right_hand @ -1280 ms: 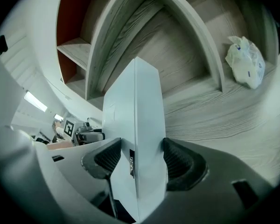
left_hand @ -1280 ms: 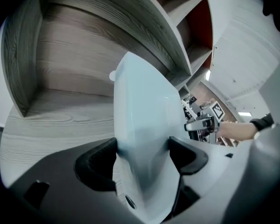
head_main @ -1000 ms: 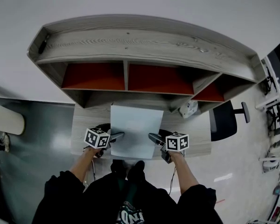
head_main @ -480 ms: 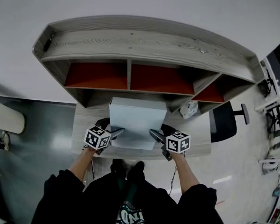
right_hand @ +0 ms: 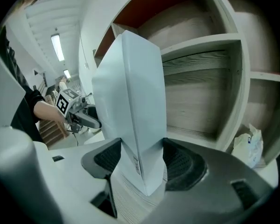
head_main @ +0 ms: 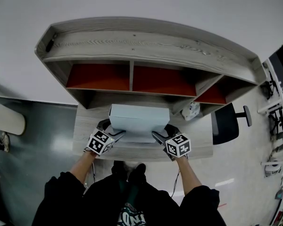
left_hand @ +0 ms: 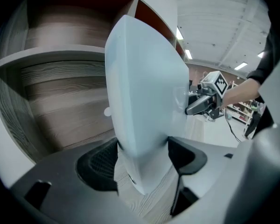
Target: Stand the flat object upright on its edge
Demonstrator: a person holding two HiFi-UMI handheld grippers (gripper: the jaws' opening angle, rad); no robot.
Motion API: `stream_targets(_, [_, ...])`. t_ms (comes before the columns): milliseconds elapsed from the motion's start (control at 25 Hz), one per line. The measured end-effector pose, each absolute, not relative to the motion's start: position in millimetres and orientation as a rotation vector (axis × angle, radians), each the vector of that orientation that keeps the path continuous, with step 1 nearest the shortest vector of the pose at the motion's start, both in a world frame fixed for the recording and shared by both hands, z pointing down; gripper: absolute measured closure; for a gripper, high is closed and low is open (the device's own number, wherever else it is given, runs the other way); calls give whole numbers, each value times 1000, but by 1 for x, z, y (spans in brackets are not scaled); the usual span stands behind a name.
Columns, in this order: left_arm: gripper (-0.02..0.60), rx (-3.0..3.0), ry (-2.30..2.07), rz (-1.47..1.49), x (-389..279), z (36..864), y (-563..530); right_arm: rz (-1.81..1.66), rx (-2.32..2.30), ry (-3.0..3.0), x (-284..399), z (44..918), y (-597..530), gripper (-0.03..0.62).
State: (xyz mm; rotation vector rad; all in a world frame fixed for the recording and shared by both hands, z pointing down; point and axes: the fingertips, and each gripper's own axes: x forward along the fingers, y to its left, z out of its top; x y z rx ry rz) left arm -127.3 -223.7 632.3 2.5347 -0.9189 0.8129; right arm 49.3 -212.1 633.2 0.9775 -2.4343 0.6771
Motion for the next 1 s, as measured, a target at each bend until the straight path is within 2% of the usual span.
stream_targets(1000, [275, 2683, -731, 903, -130, 644, -208, 510, 986, -2404, 57, 650, -196, 330])
